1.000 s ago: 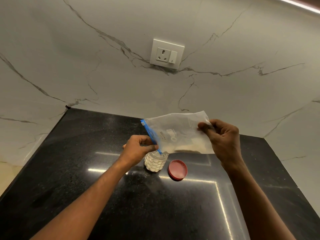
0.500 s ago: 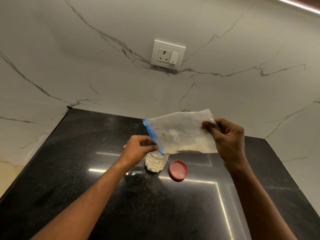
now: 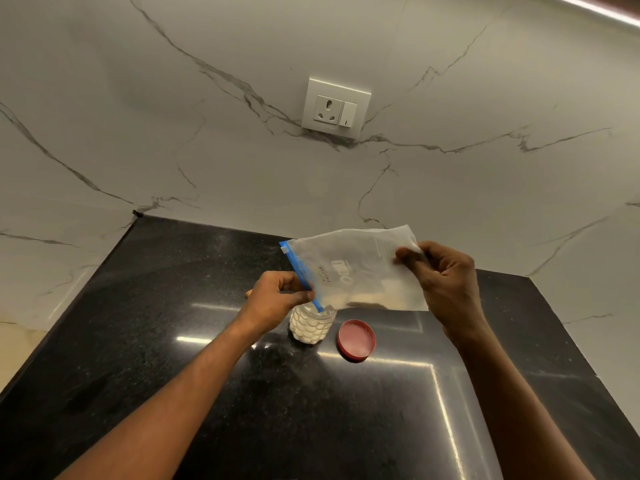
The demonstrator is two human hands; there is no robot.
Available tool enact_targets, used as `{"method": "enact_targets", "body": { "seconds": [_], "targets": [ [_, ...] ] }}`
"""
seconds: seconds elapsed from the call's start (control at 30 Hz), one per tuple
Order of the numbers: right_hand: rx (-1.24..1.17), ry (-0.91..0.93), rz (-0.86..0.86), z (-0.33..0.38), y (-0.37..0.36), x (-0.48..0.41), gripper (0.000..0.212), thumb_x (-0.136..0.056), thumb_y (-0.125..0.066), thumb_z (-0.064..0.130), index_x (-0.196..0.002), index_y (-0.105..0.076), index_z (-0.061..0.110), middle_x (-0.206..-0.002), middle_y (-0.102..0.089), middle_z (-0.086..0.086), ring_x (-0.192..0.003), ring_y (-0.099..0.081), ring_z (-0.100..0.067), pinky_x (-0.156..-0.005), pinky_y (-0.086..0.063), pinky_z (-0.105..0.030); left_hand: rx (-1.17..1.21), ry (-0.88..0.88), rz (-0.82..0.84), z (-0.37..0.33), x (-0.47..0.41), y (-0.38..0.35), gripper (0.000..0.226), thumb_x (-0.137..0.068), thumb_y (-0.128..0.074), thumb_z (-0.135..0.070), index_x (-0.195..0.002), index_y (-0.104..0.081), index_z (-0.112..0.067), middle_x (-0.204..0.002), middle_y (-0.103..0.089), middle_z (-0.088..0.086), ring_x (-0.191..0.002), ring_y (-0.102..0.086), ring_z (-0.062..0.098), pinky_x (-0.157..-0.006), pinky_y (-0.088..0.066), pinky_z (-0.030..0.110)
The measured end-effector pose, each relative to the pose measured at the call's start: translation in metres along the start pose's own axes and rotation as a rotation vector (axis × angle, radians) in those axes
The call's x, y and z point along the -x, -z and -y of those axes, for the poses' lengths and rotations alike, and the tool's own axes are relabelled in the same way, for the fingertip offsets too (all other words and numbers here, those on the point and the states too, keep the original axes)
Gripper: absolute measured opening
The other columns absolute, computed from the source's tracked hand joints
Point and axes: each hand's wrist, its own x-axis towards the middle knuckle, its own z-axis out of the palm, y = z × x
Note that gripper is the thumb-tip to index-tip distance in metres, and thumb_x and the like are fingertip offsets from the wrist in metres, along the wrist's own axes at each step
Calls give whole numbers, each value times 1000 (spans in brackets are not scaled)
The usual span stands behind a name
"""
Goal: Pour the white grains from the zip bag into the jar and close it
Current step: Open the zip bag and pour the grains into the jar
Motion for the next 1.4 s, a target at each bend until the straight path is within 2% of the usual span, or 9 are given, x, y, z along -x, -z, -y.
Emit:
{"method": "enact_targets", "body": {
  "seconds": [0.3,0.43,0.5,0.63,0.77,0.93,1.1,1.27,1.4],
  "targets": [
    [63,-210,110,-16,1,10,29,-105,-41,53,-113,-62,35,-109,-72,6,-95,-73,-13,-85,-65,-46,-131,4,-3,-7,4,-3,30,-92,-81,-23,-121,-74,-25,-117,-79,-9,-119,-71,12,-117,-44,59],
    [98,-149,80,-12,4,11,41,-101,-44,56,-110,-68,23,-104,-75,-1,-92,-74,-23,-81,-63,-55,-377,-12,-212,-32,8,-1,110,-70,-95,-50,-156,-27,-37,-158,-40,1,-145,-40,25,-119,-27,56],
    [122,-126,107,-10,3,9,44,-100,-45,55,-109,-69,19,-103,-75,-4,-92,-73,-30,-79,-62,-59,-480,-206,-236,-55,8,-1,125,-65,-91,-66,-160,-12,-46,-165,-26,-2,-146,-28,19,-114,-21,48],
    [93,-70,93,-8,-2,6,30,-100,-57,44,-101,-75,20,-94,-77,-5,-84,-76,-26,-73,-64,-54,-695,-471,-71,-99,-3,-16,79,-86,-68,-73,-154,-41,-44,-153,-53,-12,-142,-39,13,-95,-7,26],
    [-17,-22,33,-11,1,12,19,-89,-76,35,-98,-75,18,-94,-79,1,-80,-79,-17,-64,-66,-34,-529,-365,92,-116,-16,-29,30,-101,-67,-46,-103,-74,-17,-96,-76,7,-101,-68,27,-108,-40,56],
    [34,-154,92,-36,6,36,26,-84,-80,30,-104,-75,14,-99,-77,-5,-94,-74,-21,-82,-65,-36,-433,-298,98,-110,-12,-26,32,-103,-65,-40,-98,-77,-11,-93,-75,14,-94,-68,28,-100,-49,60],
    [-83,-144,-76,-44,2,49,18,-85,-80,25,-93,-80,9,-85,-79,-10,-79,-76,-32,-71,-66,-38,-399,-344,51,-104,-11,-26,29,-100,-68,-48,-111,-76,-22,-108,-76,3,-108,-68,22,-106,-48,59],
    [-122,-150,-119,-47,-2,44,14,-92,-75,24,-94,-78,11,-87,-78,-11,-82,-75,-33,-70,-65,-42,-266,-182,-255,-73,-2,-5,101,-71,-87,-68,-154,-38,-40,-156,-40,-4,-143,-36,15,-116,-25,46],
    [-164,-188,-108,-55,0,45,18,-95,-70,30,-99,-77,14,-97,-79,-4,-90,-78,-25,-71,-67,-39,-126,16,-59,-42,8,14,91,-79,-91,-41,-154,-42,-27,-138,-65,-2,-129,-64,19,-110,-53,50]
  ]
}}
